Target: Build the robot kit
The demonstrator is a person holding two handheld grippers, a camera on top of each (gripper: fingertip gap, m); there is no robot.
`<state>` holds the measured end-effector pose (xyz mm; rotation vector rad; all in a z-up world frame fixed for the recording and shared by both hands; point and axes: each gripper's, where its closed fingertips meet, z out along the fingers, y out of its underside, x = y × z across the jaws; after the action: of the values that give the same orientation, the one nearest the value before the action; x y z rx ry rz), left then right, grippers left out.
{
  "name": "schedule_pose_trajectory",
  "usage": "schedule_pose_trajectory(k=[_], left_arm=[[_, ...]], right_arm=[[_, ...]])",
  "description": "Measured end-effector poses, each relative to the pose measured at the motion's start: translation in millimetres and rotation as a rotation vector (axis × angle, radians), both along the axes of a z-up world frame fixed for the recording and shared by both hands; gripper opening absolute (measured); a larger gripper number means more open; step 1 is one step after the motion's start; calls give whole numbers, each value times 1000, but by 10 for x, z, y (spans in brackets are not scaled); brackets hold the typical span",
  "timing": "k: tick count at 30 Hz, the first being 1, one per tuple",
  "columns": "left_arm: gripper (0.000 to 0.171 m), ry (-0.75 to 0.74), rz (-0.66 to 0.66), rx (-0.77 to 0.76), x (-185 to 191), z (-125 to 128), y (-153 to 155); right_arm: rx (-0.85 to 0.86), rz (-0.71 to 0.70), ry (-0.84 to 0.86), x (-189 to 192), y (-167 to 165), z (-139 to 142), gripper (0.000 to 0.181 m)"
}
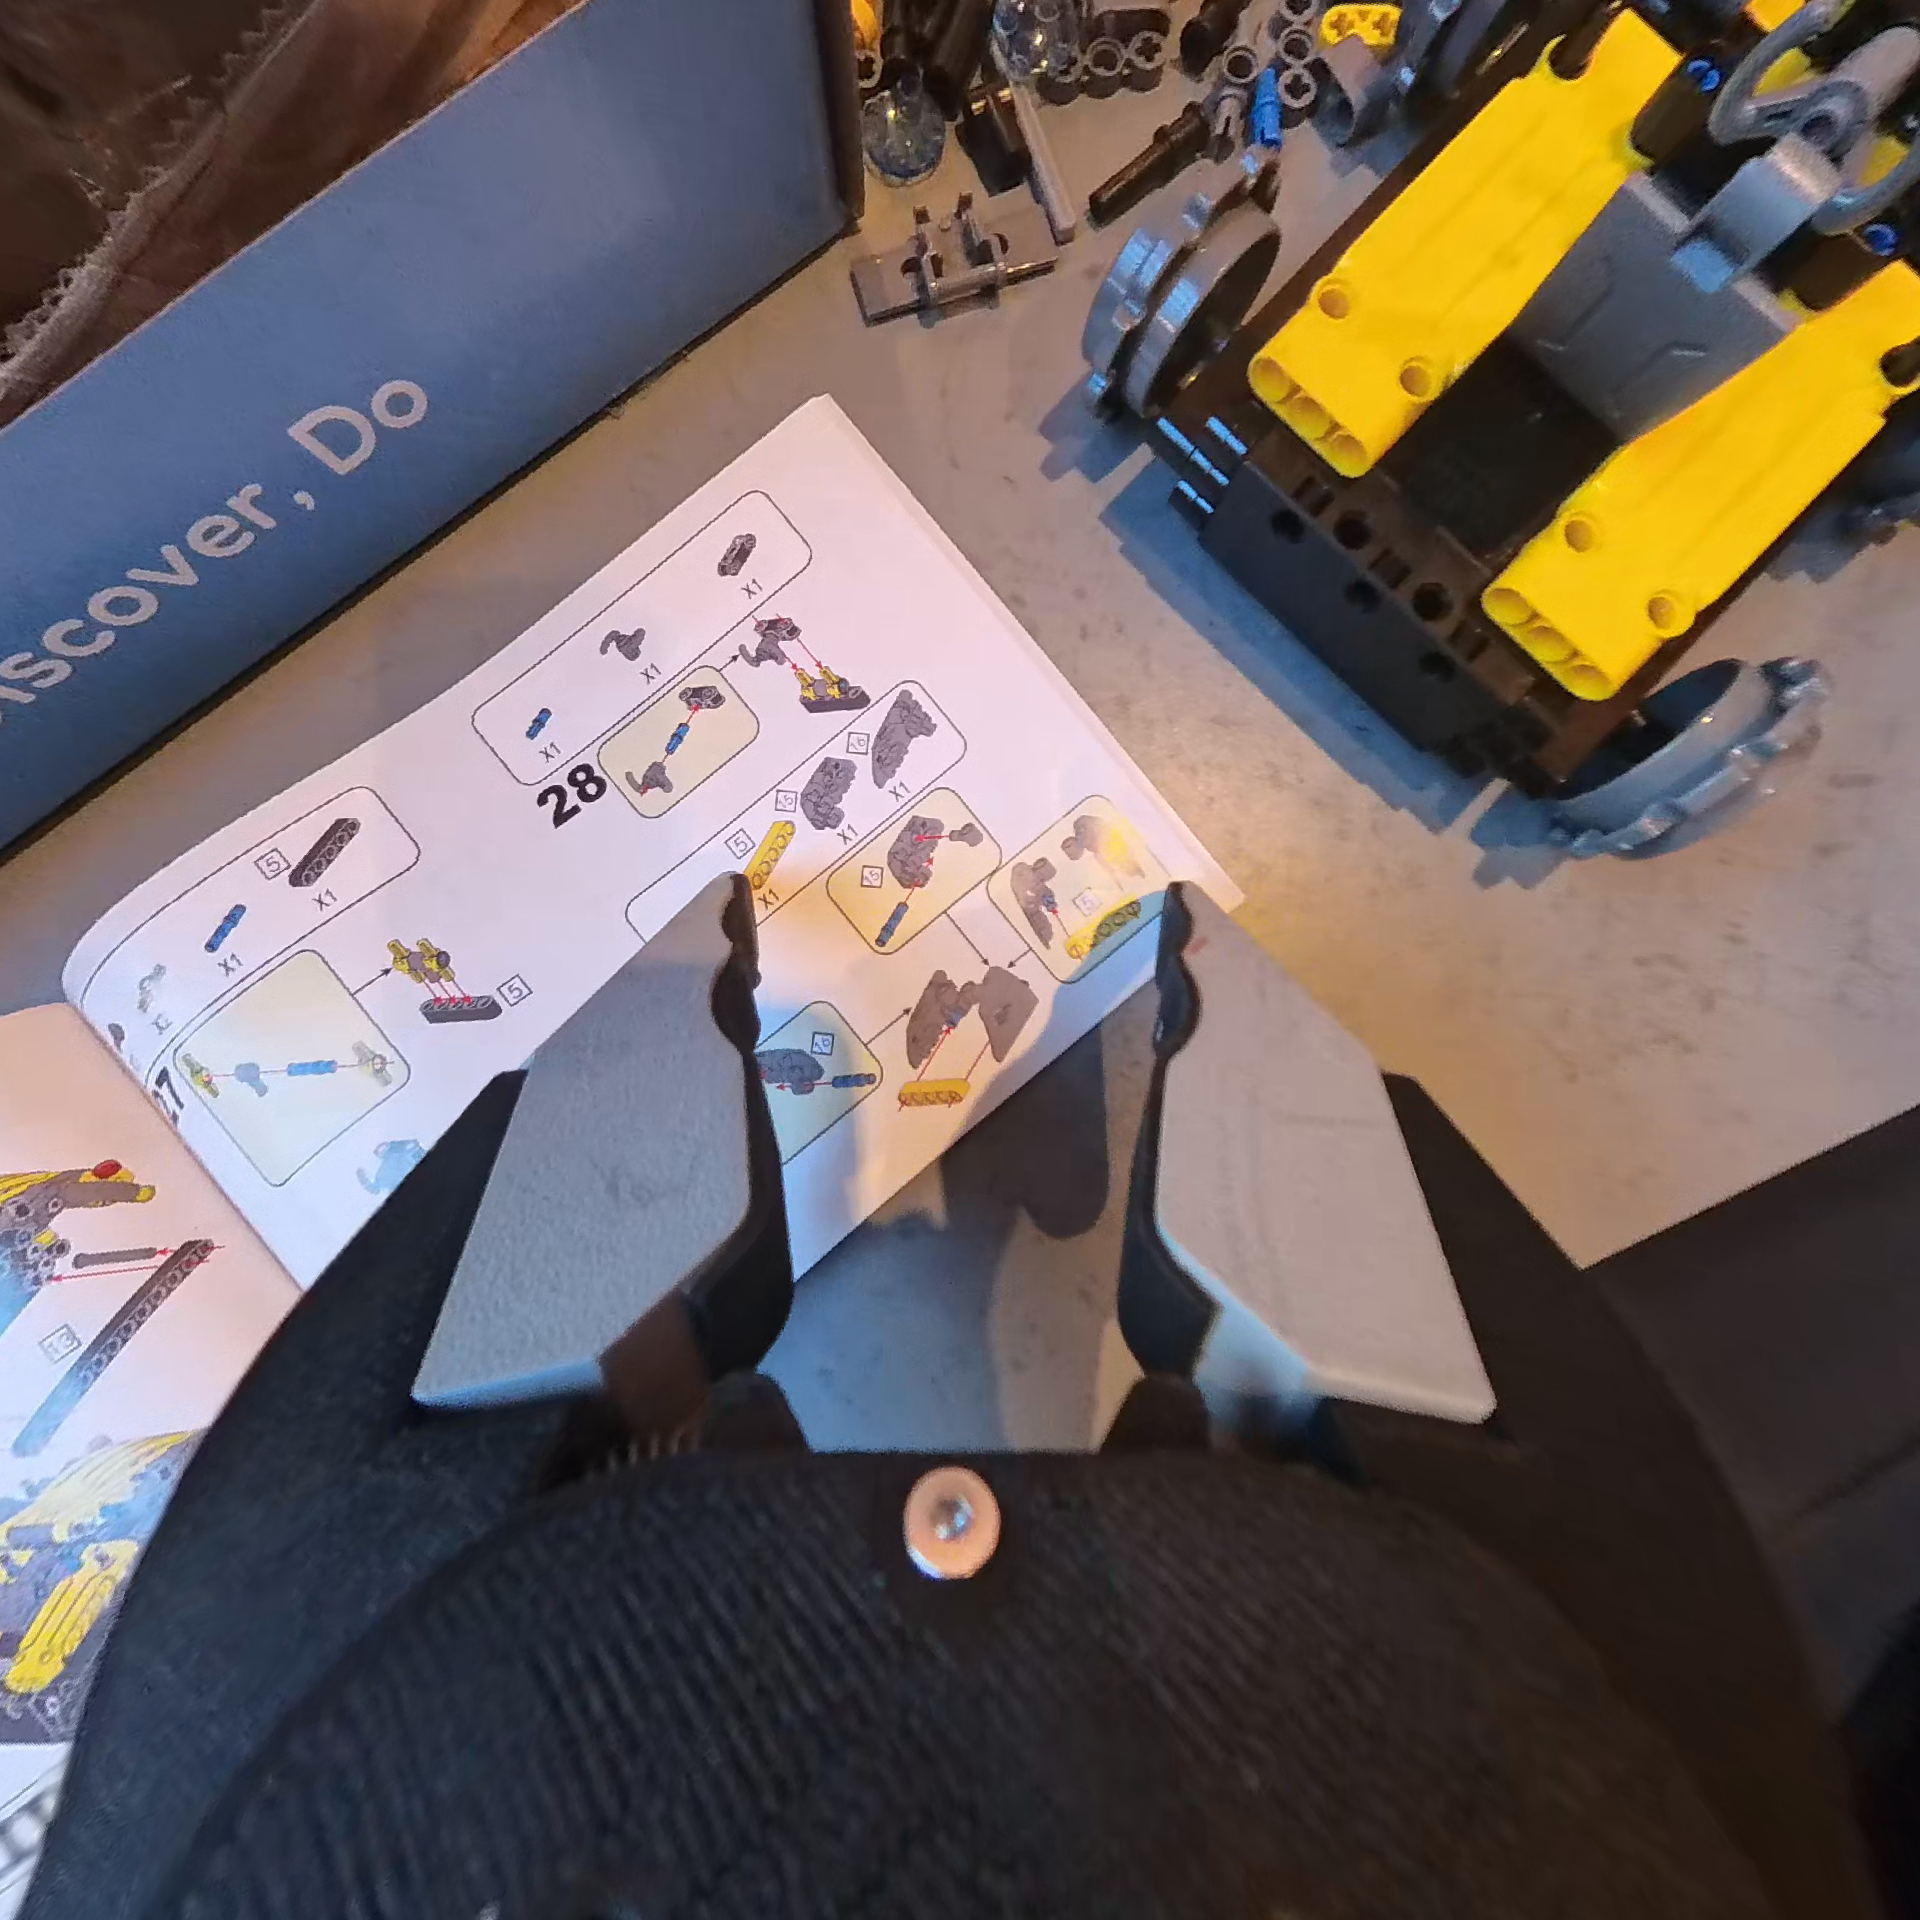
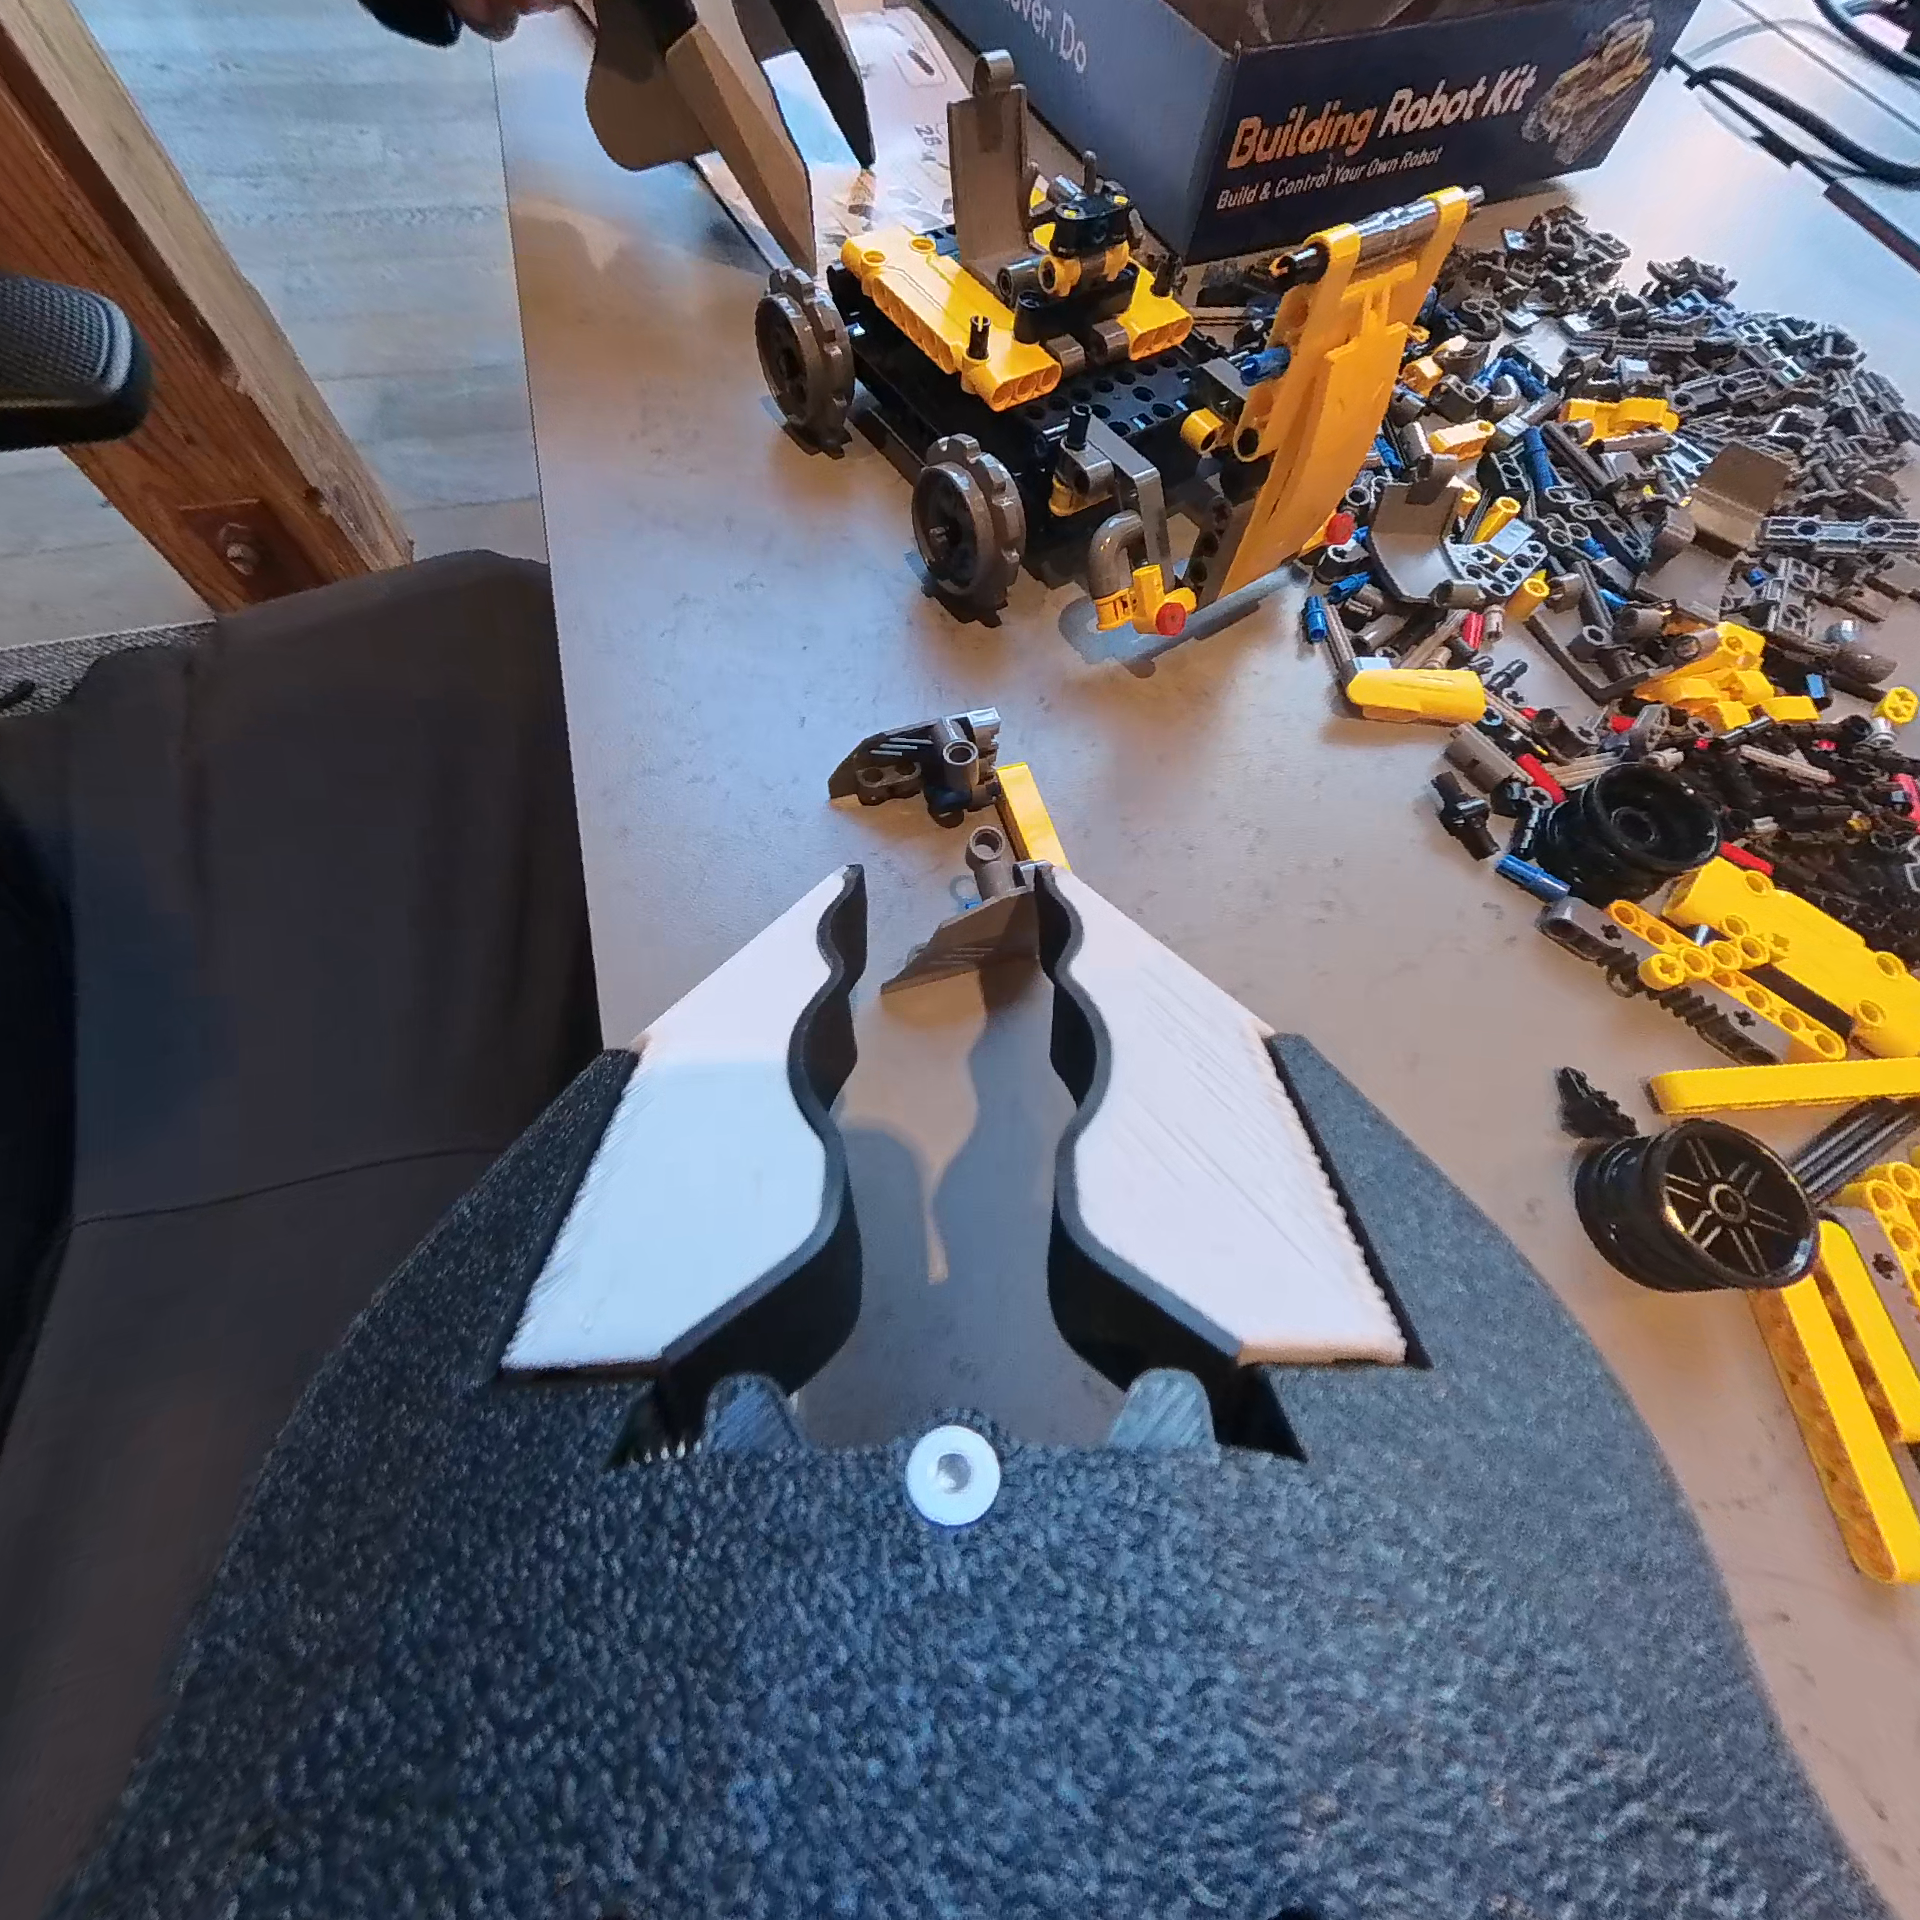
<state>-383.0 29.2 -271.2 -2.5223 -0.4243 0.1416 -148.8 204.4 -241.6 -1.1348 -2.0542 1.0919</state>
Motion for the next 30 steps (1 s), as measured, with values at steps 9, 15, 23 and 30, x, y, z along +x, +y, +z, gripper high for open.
schedule_pose_trajectory(k=[9, 15, 23, 30], left_arm=[[35, 37, -47, 70, 192, 30, 77], [87, -91, 55, 1, 129, 33, 30], [77, -21, 48, -45, 85, 2, 41], [79, -63, 23, -37, 90, 30, 48]], right_arm=[[2, 3, 1, 4, -5, 0, 33], [-5, 8, -2, 7, -9, 1, 33], [-3, 9, -1, 9, -11, 0, 32], [-6, 12, -2, 10, -16, 0, 32]])
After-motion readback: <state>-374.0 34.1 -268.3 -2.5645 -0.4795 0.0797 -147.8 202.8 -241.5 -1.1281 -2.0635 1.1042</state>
